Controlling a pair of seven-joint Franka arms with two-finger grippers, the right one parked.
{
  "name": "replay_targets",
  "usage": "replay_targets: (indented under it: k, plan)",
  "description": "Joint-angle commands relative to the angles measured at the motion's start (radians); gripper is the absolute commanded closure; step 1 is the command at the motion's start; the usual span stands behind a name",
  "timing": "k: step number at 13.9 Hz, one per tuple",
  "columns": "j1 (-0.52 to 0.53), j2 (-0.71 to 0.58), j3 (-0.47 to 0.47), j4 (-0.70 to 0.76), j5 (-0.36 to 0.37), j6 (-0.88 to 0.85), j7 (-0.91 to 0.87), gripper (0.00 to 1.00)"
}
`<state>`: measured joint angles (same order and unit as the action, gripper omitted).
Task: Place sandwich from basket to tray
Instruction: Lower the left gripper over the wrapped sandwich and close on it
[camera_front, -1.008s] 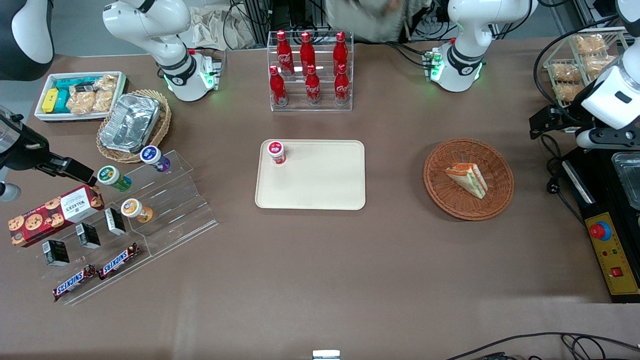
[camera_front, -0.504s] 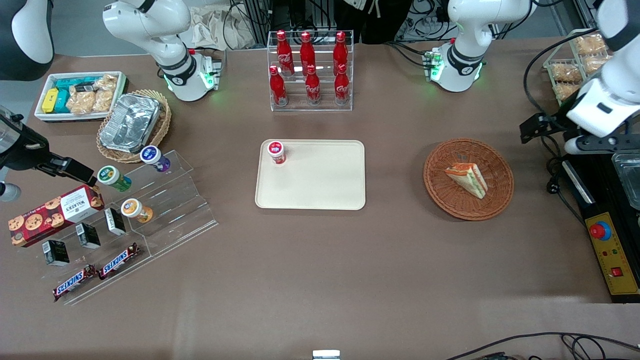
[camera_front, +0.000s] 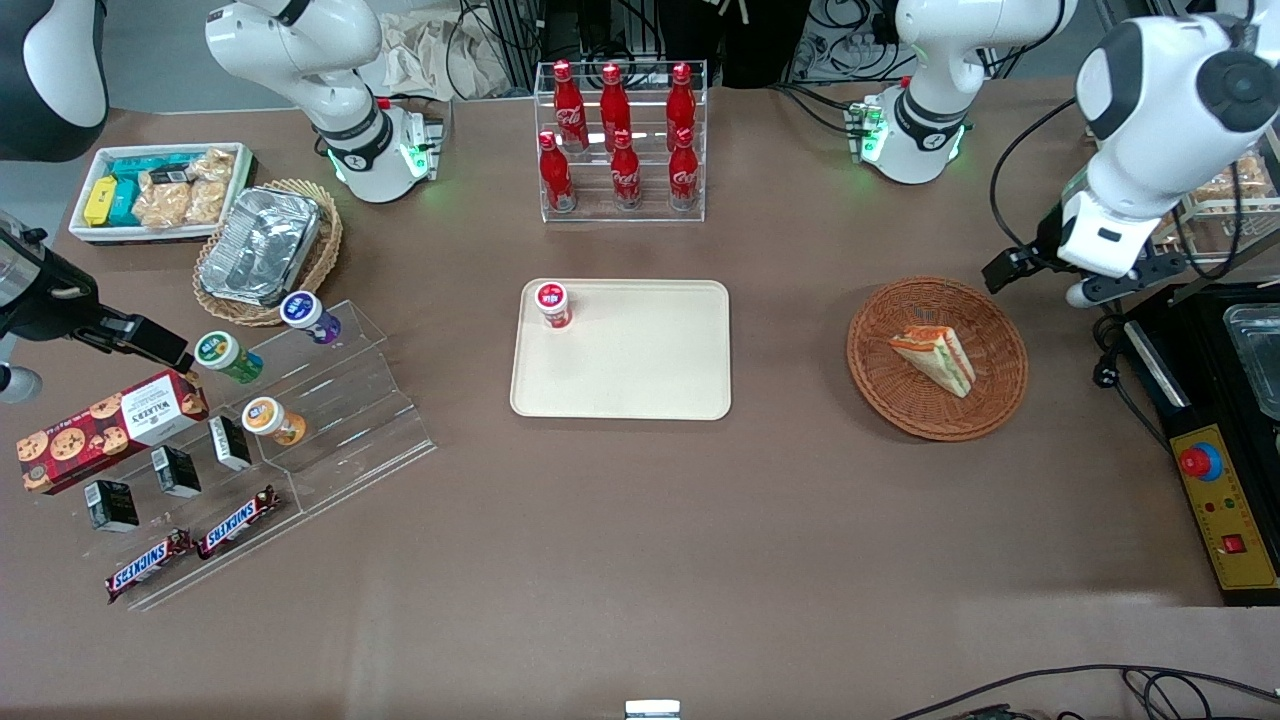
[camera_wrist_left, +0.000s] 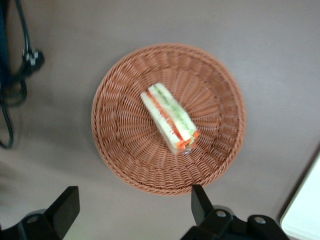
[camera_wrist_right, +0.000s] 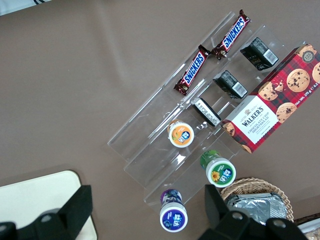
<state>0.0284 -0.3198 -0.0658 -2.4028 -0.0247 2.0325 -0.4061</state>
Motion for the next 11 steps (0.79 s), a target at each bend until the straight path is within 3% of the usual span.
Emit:
replay_targets:
  k: [1, 3, 7, 11]
  plan:
    - [-0.018, -0.005, 0.004, -0.105, -0.006, 0.105, -0.088, 0.01]
    - [-0.018, 0.016, 0.004, -0.183, -0.004, 0.242, -0.158, 0.01]
    - [-0.054, 0.122, 0.003, -0.184, 0.006, 0.391, -0.365, 0.01]
    - [-0.064, 0.203, 0.001, -0.18, 0.006, 0.514, -0.456, 0.01]
